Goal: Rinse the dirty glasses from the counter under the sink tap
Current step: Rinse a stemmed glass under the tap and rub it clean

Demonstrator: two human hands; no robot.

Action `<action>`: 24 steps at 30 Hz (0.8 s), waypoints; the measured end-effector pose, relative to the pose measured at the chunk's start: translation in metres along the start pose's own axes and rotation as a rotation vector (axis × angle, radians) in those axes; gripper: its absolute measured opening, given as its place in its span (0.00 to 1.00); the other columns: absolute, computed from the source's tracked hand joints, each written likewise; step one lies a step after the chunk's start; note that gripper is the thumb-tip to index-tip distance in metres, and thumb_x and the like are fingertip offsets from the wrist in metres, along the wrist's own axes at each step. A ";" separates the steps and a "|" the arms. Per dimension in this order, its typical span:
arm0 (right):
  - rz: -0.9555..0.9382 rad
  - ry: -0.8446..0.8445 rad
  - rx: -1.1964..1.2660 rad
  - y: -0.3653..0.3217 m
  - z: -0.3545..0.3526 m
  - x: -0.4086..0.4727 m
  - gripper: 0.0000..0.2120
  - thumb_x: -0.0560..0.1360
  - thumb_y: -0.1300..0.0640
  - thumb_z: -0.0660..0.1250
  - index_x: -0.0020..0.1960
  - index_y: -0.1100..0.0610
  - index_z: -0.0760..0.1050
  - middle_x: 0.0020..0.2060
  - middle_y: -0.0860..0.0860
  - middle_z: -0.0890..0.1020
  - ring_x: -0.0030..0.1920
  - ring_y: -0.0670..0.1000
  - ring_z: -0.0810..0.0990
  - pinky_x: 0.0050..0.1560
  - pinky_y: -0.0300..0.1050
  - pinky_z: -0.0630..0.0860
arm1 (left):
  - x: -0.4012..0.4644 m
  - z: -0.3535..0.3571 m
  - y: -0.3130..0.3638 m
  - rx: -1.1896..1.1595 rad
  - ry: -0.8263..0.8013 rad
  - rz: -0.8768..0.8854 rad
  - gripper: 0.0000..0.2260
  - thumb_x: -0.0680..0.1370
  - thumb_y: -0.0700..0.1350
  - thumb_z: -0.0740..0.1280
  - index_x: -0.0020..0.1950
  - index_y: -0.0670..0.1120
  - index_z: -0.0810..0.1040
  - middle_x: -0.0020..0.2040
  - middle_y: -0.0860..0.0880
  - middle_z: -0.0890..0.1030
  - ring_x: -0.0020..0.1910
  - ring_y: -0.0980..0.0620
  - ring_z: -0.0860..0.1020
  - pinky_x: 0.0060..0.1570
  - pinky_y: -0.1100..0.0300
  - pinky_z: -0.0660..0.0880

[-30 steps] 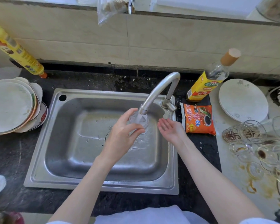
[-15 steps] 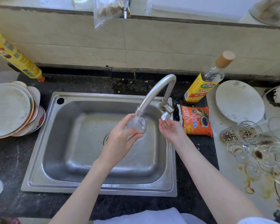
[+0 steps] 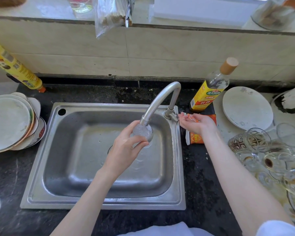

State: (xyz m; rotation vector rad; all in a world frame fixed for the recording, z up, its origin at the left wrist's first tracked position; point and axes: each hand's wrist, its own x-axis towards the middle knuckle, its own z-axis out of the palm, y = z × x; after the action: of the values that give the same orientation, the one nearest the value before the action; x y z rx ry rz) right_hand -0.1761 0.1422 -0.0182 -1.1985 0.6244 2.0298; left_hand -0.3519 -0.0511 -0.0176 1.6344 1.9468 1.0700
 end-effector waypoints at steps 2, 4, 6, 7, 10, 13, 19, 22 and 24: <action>-0.001 -0.015 -0.010 -0.001 0.000 -0.001 0.19 0.80 0.61 0.57 0.69 0.67 0.63 0.57 0.69 0.70 0.48 0.60 0.74 0.37 0.38 0.71 | -0.002 0.000 0.000 -0.002 -0.004 -0.012 0.05 0.72 0.46 0.69 0.40 0.46 0.83 0.65 0.47 0.73 0.58 0.54 0.72 0.53 0.72 0.65; -0.053 -0.054 -0.093 0.010 -0.004 -0.004 0.19 0.80 0.62 0.56 0.69 0.67 0.63 0.59 0.69 0.70 0.52 0.61 0.75 0.39 0.39 0.73 | -0.004 0.000 -0.001 0.005 -0.001 -0.023 0.05 0.72 0.46 0.69 0.40 0.47 0.83 0.66 0.46 0.73 0.57 0.54 0.72 0.51 0.68 0.67; -0.128 -0.074 -0.259 0.023 -0.010 -0.005 0.18 0.81 0.64 0.54 0.69 0.68 0.62 0.64 0.65 0.71 0.60 0.60 0.74 0.45 0.41 0.74 | -0.006 0.002 0.000 0.010 0.010 -0.029 0.05 0.71 0.46 0.69 0.40 0.46 0.84 0.65 0.44 0.73 0.57 0.53 0.72 0.51 0.67 0.66; -0.148 -0.065 -0.351 0.030 -0.014 -0.005 0.18 0.80 0.65 0.55 0.69 0.68 0.63 0.65 0.64 0.71 0.63 0.60 0.73 0.50 0.43 0.75 | -0.007 0.002 0.000 0.010 0.013 -0.027 0.05 0.71 0.46 0.69 0.40 0.46 0.84 0.65 0.44 0.73 0.57 0.53 0.72 0.51 0.68 0.66; -0.097 -0.068 -0.667 0.045 -0.034 -0.009 0.14 0.78 0.64 0.59 0.63 0.65 0.70 0.60 0.60 0.76 0.59 0.58 0.76 0.57 0.47 0.74 | -0.011 0.003 0.003 -0.004 0.016 -0.003 0.05 0.71 0.45 0.69 0.39 0.45 0.83 0.64 0.49 0.71 0.55 0.54 0.72 0.53 0.76 0.63; 0.084 -0.021 -0.957 0.067 -0.064 -0.015 0.10 0.79 0.57 0.60 0.50 0.63 0.75 0.46 0.57 0.82 0.47 0.55 0.80 0.46 0.45 0.74 | -0.014 0.004 0.007 -0.013 0.017 -0.004 0.05 0.71 0.45 0.69 0.39 0.45 0.83 0.64 0.49 0.71 0.56 0.54 0.73 0.54 0.75 0.63; 0.315 -0.013 -0.862 0.112 -0.079 -0.024 0.15 0.77 0.53 0.64 0.50 0.66 0.77 0.42 0.58 0.83 0.45 0.55 0.80 0.44 0.45 0.73 | -0.019 0.006 0.013 -0.013 0.036 -0.034 0.07 0.71 0.46 0.70 0.39 0.43 0.83 0.64 0.44 0.74 0.45 0.55 0.75 0.47 0.74 0.67; 0.244 0.003 -0.700 0.121 -0.070 -0.019 0.05 0.75 0.61 0.62 0.42 0.59 0.75 0.40 0.54 0.80 0.40 0.51 0.76 0.45 0.46 0.71 | -0.024 0.008 0.017 -0.045 0.026 -0.040 0.04 0.70 0.44 0.70 0.40 0.44 0.83 0.64 0.48 0.73 0.53 0.60 0.74 0.52 0.78 0.64; 0.211 0.001 -0.669 0.118 -0.070 -0.016 0.07 0.76 0.60 0.62 0.41 0.58 0.75 0.40 0.53 0.80 0.39 0.50 0.76 0.46 0.48 0.71 | -0.027 0.007 0.020 -0.075 0.029 -0.031 0.01 0.70 0.43 0.71 0.40 0.47 0.81 0.62 0.51 0.71 0.56 0.58 0.73 0.54 0.79 0.63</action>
State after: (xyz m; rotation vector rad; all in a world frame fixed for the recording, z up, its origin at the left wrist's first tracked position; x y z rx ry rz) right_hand -0.2220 0.0122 -0.0297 -1.5500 0.0522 2.5194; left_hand -0.3268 -0.0739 -0.0118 1.5520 1.9201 1.1467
